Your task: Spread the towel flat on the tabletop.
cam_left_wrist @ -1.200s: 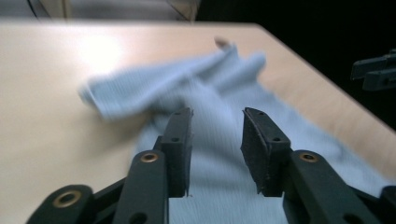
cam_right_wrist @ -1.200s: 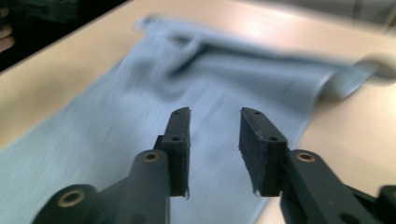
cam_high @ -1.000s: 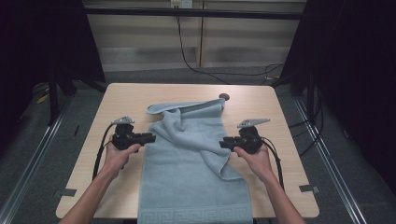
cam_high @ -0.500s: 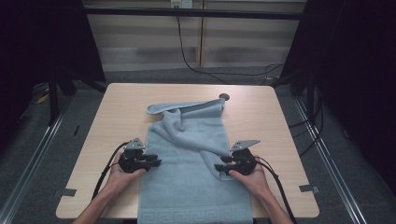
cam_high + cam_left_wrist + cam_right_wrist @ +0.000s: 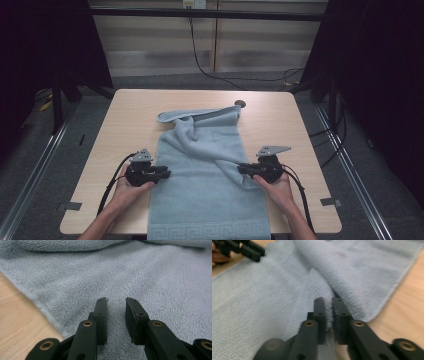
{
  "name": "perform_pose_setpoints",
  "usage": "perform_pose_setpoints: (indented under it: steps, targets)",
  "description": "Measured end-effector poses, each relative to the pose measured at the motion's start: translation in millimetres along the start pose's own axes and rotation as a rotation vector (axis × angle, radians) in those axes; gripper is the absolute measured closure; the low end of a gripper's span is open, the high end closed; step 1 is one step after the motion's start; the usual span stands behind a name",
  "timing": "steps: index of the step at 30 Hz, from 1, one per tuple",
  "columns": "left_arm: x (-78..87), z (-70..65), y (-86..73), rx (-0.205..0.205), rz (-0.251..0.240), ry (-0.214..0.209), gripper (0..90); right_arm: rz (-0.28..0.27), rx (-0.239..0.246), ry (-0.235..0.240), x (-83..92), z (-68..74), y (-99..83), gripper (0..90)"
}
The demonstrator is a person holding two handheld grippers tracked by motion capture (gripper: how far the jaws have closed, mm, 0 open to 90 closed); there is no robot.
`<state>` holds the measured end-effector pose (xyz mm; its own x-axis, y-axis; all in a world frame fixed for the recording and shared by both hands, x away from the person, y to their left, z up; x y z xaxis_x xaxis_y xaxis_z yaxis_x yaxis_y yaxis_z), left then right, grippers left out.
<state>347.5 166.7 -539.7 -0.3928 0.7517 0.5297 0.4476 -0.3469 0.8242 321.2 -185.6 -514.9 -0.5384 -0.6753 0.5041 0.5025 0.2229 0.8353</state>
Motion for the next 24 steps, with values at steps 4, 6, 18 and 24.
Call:
perform_pose_setpoints:
  steps: [4, 6, 18, 24]
  targets:
    - [3.3, 1.5, -1.8, 0.002, 0.0, 0.003, 71.2, -0.037, -0.023, -0.033, 10.8, -10.4, 6.2, 85.4]
    - [5.5, 2.2, -3.1, 0.007, -0.002, 0.005, 71.2, -0.054, -0.031, -0.063, 18.6, -19.6, 9.5, 85.7]
    - [33.4, -38.0, -24.2, 0.002, 0.077, -0.13, 67.4, -0.029, -0.016, -0.159, 33.5, -32.3, 9.6, 61.2]
    - [34.1, -31.0, -1.0, -0.011, 0.014, -0.11, 65.2, 0.004, 0.031, -0.027, 12.4, -0.5, 16.6, 63.0]
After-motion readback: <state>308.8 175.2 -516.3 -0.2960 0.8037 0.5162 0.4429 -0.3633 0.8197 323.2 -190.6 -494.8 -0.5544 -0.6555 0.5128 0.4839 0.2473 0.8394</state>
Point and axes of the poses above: each handheld gripper's, and its own axes: x roughly backward along the jaws, y roughly out of its top, z roughly to its left, the point moved 5 cm from there along -x, roughly forward along the jaws, and after that the axes turned 7 degrees about -z, right-handed, at the moved point
